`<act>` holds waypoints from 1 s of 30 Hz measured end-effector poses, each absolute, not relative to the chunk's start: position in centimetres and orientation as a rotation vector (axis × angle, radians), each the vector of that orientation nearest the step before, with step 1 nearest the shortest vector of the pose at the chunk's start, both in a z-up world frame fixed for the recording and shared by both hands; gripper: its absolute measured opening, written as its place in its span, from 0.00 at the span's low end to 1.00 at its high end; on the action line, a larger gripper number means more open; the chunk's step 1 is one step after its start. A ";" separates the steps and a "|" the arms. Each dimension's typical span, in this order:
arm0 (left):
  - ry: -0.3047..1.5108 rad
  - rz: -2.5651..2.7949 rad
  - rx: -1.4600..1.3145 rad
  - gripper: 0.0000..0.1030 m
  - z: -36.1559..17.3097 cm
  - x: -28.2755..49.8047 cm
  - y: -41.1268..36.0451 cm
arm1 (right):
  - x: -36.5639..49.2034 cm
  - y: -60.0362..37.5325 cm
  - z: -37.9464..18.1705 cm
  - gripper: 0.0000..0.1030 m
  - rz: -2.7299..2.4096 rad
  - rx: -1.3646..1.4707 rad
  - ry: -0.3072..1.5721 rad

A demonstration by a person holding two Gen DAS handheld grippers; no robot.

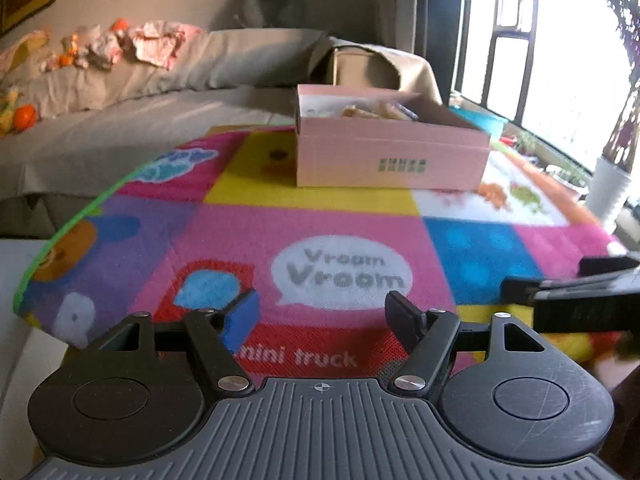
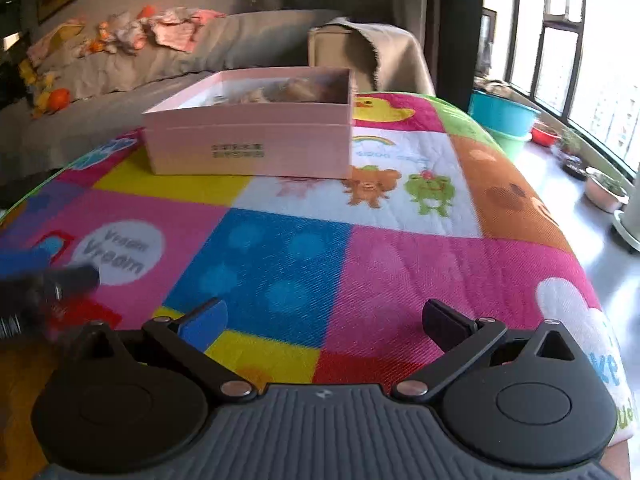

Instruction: Organize objects

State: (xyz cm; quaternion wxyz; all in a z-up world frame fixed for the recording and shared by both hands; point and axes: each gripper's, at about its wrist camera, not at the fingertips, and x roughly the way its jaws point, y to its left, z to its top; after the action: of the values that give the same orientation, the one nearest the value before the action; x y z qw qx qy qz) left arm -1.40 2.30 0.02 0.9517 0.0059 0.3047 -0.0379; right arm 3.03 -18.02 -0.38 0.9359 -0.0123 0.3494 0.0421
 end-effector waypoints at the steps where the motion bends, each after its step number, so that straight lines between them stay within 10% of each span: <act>1: 0.618 -0.070 0.039 0.74 -0.1 -1.5 2.0 | 3.0 -18.1 -0.4 1.00 0.086 -0.020 0.710; 30: 0.628 -0.027 0.018 0.77 -0.2 -0.9 0.5 | 2.6 -17.7 -0.9 1.00 0.056 -0.018 0.657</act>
State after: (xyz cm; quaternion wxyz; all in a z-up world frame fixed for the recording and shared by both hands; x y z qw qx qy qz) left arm -0.89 0.48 -0.18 0.9509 0.0090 0.3090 -0.0135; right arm 2.61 -17.66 -0.94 0.9461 -0.0090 0.3226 0.0277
